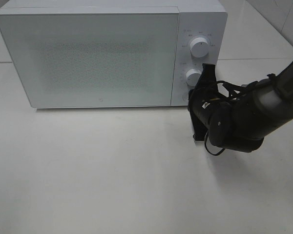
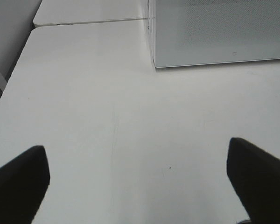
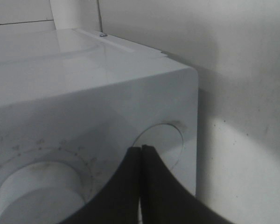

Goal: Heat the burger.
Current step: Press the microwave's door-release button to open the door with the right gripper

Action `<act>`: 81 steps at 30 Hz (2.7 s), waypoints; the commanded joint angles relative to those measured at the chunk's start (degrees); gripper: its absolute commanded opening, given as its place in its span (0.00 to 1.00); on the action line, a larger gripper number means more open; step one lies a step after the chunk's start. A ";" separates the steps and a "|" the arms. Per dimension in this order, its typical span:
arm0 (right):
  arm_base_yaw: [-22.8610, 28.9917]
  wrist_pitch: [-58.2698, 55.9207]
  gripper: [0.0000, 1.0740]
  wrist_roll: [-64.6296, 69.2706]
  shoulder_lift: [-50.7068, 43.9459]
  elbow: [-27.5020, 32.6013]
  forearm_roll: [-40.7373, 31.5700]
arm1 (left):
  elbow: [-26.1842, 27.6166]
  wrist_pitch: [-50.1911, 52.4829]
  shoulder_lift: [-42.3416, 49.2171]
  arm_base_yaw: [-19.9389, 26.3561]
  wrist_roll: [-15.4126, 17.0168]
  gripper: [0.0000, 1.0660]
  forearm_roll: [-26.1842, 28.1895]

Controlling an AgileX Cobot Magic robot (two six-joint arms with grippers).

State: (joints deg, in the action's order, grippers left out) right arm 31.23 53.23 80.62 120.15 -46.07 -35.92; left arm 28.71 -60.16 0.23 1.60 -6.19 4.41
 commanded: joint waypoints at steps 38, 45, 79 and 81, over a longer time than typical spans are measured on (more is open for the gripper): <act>-3.78 12.78 0.00 -4.76 5.96 -13.46 0.86 | -0.11 0.63 1.20 -0.23 0.00 0.92 0.00; -3.78 11.75 0.00 -5.61 5.96 -13.52 0.80 | -0.11 0.63 1.20 -0.23 0.00 0.92 0.00; 1.43 -0.40 0.00 -1.03 1.95 -4.35 -0.80 | -0.11 0.63 1.20 -0.23 0.00 0.92 0.00; 1.66 -0.97 0.00 -1.09 1.09 -3.32 -1.32 | -0.11 0.63 1.20 -0.23 0.00 0.92 0.00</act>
State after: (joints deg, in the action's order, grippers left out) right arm 32.37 51.62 79.24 122.78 -49.79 -38.62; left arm 28.71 -60.16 0.23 1.60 -6.19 4.41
